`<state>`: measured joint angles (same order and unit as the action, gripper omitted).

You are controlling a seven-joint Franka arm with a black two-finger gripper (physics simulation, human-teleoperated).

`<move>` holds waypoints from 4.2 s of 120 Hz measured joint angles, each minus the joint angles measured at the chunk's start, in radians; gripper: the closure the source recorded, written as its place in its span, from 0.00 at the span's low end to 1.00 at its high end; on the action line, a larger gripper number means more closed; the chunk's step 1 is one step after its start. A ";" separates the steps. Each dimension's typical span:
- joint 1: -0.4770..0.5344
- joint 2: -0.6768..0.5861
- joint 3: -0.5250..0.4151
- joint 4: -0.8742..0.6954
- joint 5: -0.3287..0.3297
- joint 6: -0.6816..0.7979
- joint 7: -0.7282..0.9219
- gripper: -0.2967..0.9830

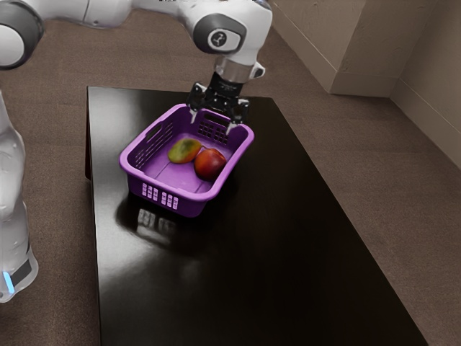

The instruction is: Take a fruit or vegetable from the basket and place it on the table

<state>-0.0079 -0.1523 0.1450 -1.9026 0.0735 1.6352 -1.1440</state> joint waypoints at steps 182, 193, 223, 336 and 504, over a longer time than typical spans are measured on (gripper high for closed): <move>0.004 -0.009 0.139 -0.246 0.032 0.344 0.044 0.23; 0.004 0.008 0.140 -0.247 0.031 0.348 0.047 0.23; 0.006 0.048 0.140 -0.244 0.035 0.332 0.051 0.21; 0.003 0.068 0.152 -0.183 0.044 0.258 0.038 0.45; -0.009 0.099 -0.517 0.041 -0.112 0.170 -0.091 0.30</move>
<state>-0.0167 -0.0536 -0.3725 -1.8613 -0.0386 1.8049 -1.2346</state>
